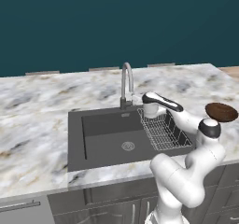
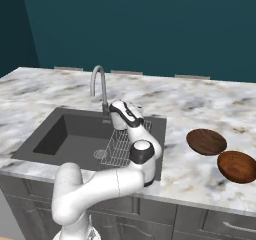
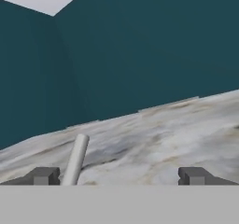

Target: Rinse each bowl for a few seconds and place them down in the sink or on the counter.

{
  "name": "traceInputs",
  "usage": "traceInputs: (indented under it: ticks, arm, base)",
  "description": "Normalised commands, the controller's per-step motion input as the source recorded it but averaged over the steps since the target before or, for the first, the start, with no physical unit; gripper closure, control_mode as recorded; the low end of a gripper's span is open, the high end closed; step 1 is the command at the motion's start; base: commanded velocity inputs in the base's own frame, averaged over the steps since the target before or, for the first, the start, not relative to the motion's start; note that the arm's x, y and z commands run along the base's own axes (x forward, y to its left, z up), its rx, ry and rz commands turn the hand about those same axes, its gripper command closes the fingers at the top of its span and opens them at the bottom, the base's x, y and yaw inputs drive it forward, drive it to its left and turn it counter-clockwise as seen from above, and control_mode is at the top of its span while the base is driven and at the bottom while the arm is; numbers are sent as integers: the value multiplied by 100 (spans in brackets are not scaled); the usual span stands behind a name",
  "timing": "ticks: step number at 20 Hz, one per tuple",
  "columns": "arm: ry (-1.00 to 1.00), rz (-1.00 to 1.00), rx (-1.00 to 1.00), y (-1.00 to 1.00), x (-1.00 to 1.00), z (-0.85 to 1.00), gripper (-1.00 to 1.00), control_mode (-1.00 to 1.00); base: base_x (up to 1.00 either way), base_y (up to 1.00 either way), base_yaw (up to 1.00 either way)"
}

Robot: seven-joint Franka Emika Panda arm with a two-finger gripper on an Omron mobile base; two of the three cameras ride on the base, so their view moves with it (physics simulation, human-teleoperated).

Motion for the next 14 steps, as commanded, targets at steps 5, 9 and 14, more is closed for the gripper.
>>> traceInputs:
  ticks: [5, 9, 14]
  arm:
    - [4, 0, 6, -57, 4, -22, -100, -100]
    - [23, -1, 0, -34, 12, -65, -100, -100]
    - [35, -10, -10, -29, 20, -76, -100, -100]
  base:
    - [0, 0, 0]
    - [0, 0, 0]
    - [0, 0, 0]
